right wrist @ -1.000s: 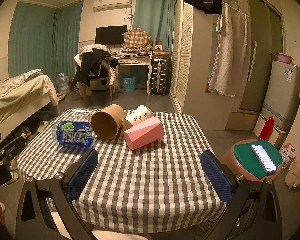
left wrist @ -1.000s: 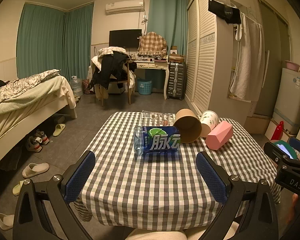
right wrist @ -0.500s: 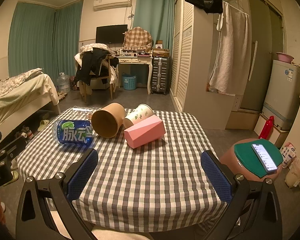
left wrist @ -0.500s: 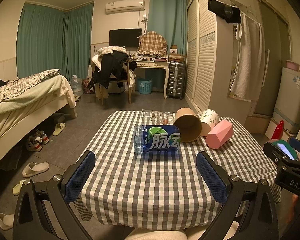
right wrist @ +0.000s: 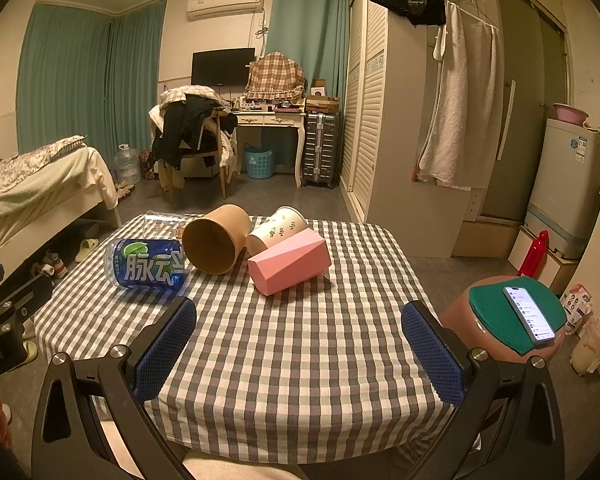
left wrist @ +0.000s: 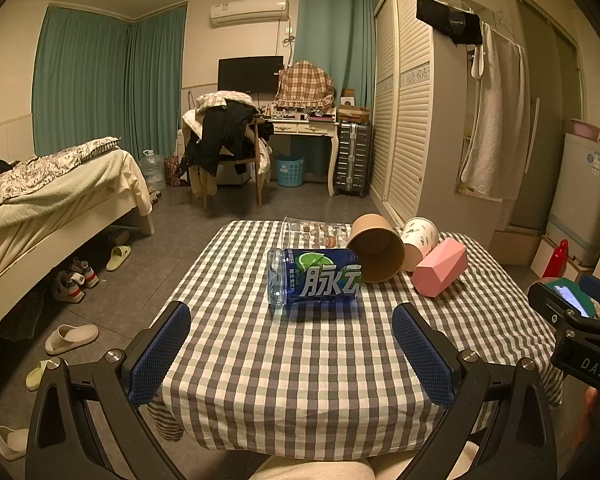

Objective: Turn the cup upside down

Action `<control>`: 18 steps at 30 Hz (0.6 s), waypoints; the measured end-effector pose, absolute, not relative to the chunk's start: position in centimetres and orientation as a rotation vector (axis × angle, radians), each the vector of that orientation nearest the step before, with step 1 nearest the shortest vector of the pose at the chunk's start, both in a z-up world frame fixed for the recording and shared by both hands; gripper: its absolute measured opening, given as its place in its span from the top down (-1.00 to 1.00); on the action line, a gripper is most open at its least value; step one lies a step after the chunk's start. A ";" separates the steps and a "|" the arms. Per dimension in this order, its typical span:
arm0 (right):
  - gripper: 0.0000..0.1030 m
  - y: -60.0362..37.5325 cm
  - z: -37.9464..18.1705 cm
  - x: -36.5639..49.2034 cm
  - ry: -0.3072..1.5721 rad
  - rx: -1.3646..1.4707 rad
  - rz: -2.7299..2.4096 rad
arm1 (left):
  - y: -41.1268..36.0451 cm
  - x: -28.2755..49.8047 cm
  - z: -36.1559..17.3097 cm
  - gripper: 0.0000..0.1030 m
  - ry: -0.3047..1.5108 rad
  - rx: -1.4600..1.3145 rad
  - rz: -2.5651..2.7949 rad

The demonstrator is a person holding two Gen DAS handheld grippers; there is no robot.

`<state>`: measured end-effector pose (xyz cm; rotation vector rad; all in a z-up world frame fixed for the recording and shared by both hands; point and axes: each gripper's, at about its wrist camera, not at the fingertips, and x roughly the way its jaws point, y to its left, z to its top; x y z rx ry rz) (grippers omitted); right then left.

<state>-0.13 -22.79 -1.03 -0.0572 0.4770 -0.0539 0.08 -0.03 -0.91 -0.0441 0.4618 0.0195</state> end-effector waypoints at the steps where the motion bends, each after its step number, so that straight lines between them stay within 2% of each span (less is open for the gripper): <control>1: -0.99 -22.8 -1.1 -0.1 0.477 -0.057 -0.054 | 0.0 0.1 -0.9 -1.00 0.461 -0.044 0.020; 18: -0.99 -22.9 -0.7 0.8 0.499 -0.061 -0.071 | -0.4 1.1 -1.8 -1.00 0.493 -0.038 0.015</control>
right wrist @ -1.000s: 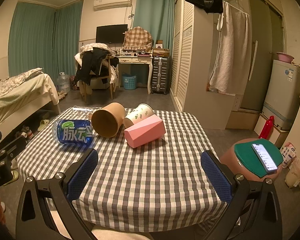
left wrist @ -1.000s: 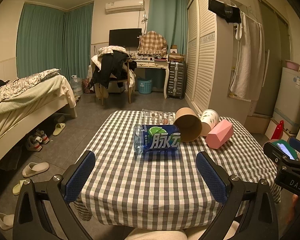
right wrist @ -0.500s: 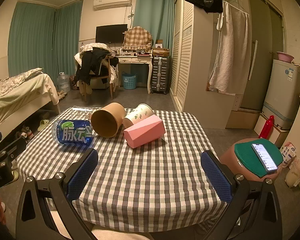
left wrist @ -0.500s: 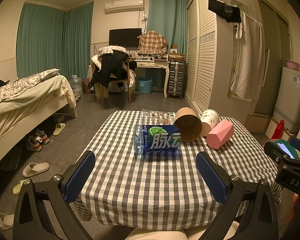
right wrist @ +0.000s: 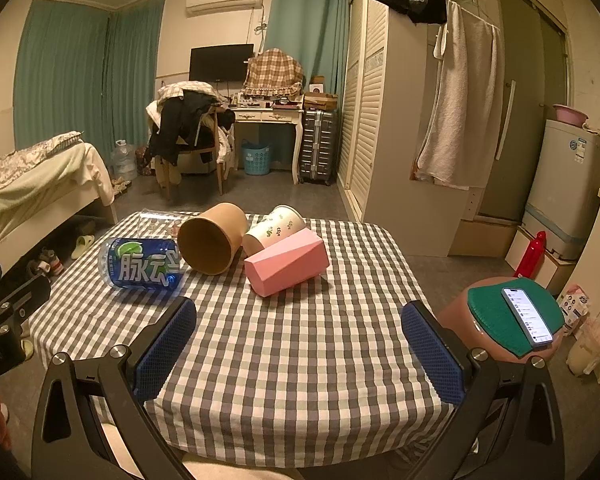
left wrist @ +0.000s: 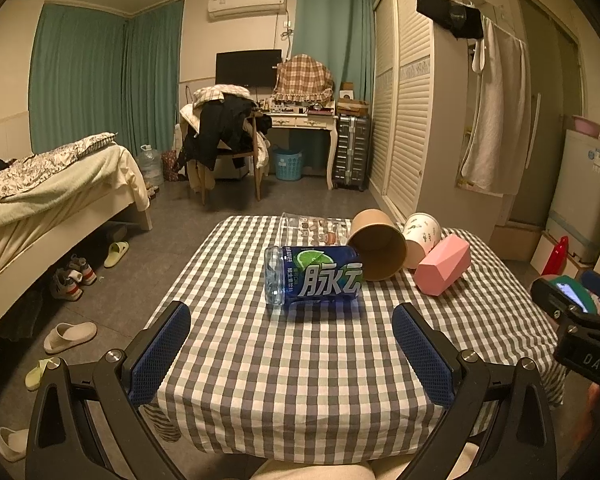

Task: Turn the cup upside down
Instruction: 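Move the right gripper to the pink hexagonal cup and close on it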

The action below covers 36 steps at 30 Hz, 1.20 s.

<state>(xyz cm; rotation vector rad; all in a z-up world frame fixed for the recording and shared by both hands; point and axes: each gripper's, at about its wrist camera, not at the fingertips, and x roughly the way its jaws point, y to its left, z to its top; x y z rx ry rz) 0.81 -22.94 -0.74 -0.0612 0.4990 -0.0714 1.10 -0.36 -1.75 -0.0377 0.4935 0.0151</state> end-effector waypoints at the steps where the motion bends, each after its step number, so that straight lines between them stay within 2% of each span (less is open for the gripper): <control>1: -0.99 -23.1 -0.7 0.9 0.500 -0.056 -0.075 | -0.4 1.3 -1.8 -1.00 0.496 -0.039 0.013; 12: -0.99 -25.2 -0.7 5.2 0.568 0.016 -0.134 | 0.5 4.8 -2.0 -1.00 0.532 -0.050 0.009; 26: -0.99 -25.0 -5.4 20.0 0.807 0.185 -0.261 | 4.2 10.6 -3.9 -1.00 0.559 -0.014 0.081; 35: -0.99 -23.5 -9.7 23.3 0.926 0.210 -0.227 | 4.8 12.5 -5.2 -1.00 0.582 -0.003 0.076; 36: -0.92 -23.6 -10.1 23.4 0.933 0.215 -0.224 | 4.7 12.6 -5.4 -1.00 0.587 0.000 0.074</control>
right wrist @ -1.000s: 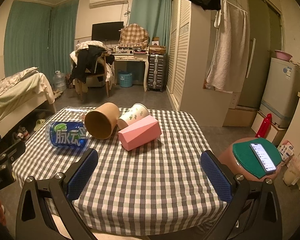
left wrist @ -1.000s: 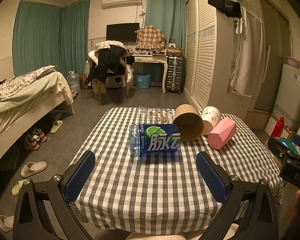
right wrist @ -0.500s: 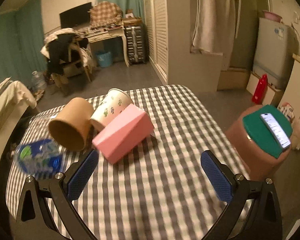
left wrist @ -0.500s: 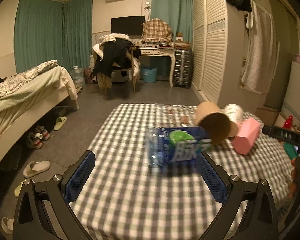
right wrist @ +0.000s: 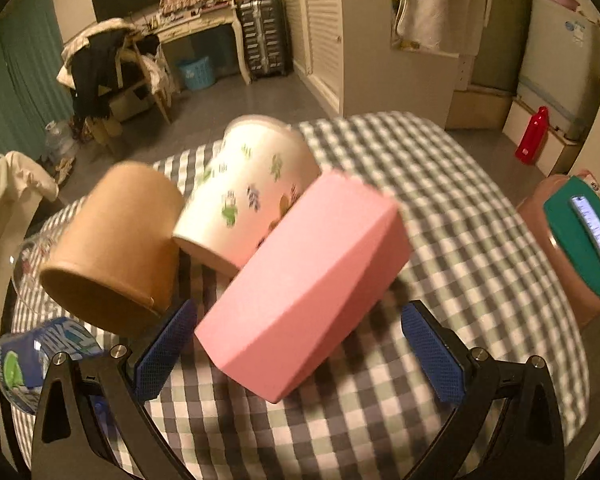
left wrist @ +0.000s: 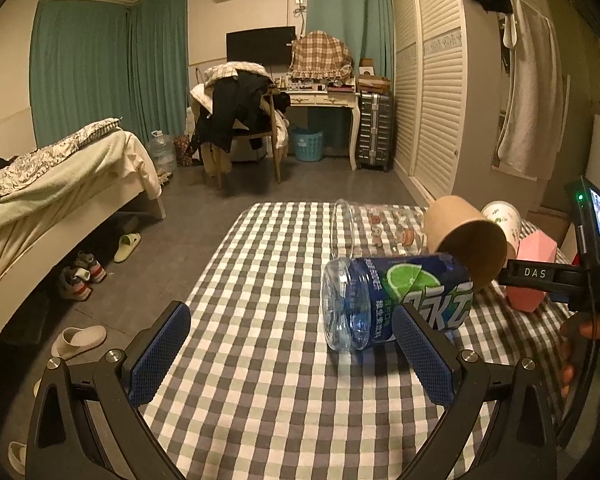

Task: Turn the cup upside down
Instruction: 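Move the right gripper to the pink hexagonal cup and close on it, then lift the pink cup with the right gripper and swing it toward the left gripper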

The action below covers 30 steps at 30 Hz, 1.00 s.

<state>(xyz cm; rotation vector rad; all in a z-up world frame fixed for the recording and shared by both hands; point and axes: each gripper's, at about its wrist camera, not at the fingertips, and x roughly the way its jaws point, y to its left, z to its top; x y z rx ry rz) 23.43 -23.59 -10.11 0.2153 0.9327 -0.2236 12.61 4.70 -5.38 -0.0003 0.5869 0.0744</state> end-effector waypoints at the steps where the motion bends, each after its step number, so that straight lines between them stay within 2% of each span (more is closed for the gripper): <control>1: -0.88 -23.8 -10.7 23.5 0.947 0.225 -0.218 | 4.6 12.7 -5.5 -1.00 0.592 0.003 0.072; 4: -0.78 -24.1 -10.8 23.1 0.935 0.226 -0.204 | 4.2 13.0 -5.8 -1.00 0.602 0.014 0.069; 8: -0.46 -24.2 -10.1 21.9 0.936 0.239 -0.150 | 3.5 12.7 -5.6 -1.00 0.597 0.020 0.062; 12: -0.27 -23.8 -9.5 20.4 0.936 0.198 -0.125 | 3.1 11.8 -4.9 -1.00 0.581 0.022 0.062; 30: -0.21 -20.2 -8.2 7.3 0.904 0.012 0.101 | 2.3 4.8 -4.0 -1.00 0.544 0.000 0.021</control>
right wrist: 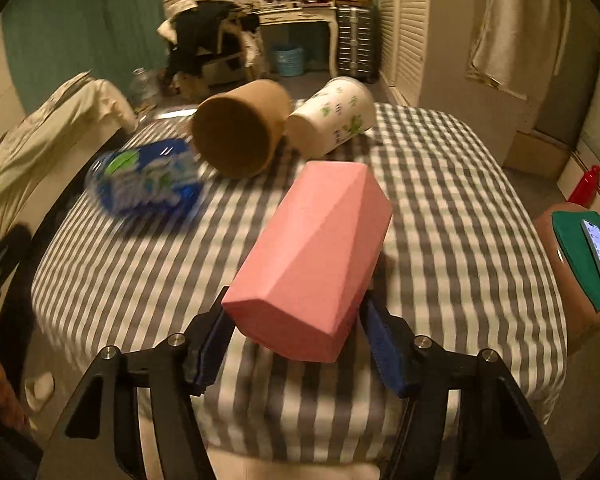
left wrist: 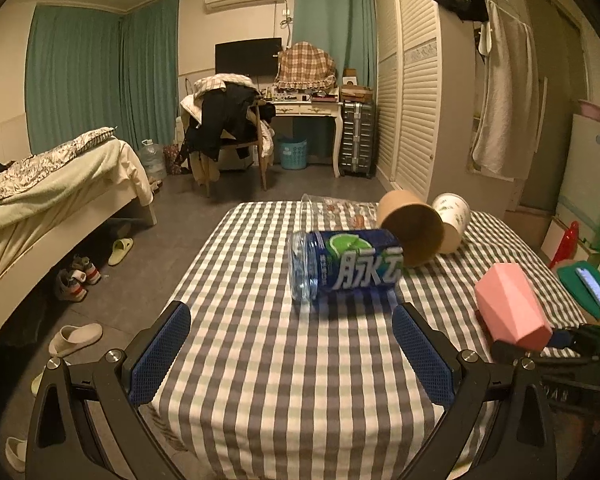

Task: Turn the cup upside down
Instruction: 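Lift the pink cup with the right gripper and swing it toward the left gripper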

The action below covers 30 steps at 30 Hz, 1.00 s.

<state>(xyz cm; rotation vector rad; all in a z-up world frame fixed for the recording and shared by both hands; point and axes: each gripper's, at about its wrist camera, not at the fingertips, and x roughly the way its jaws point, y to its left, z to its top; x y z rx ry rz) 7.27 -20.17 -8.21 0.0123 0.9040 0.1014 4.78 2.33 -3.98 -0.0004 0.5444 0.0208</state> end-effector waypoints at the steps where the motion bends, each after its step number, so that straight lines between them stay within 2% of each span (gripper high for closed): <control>1: -0.21 -20.0 -8.4 6.6 0.906 0.007 0.111 | 2.3 4.5 -4.1 -1.00 0.548 0.000 0.019; 8: -0.23 -20.3 -9.4 4.5 0.894 -0.015 0.098 | 1.7 3.7 -4.9 -1.00 0.593 -0.020 0.003; 9: -0.28 -20.3 -9.1 4.3 0.888 -0.018 0.095 | 1.6 3.7 -4.8 -1.00 0.596 -0.023 0.002; 11: -0.56 -20.7 -8.2 4.0 0.863 -0.009 0.096 | 1.4 3.5 -4.7 -1.00 0.601 -0.030 0.000; 15: -0.66 -21.1 -5.9 3.0 0.797 -0.003 0.112 | 0.7 3.0 -4.1 -1.00 0.599 -0.038 0.004; 23: -0.76 -24.5 -1.6 0.2 0.629 0.010 0.051 | -2.9 1.9 -3.4 -1.00 0.580 -0.030 -0.034; 30: -0.76 -28.7 -2.2 -1.1 0.605 0.042 -0.016 | -8.3 1.7 -5.8 -1.00 0.642 -0.013 -0.138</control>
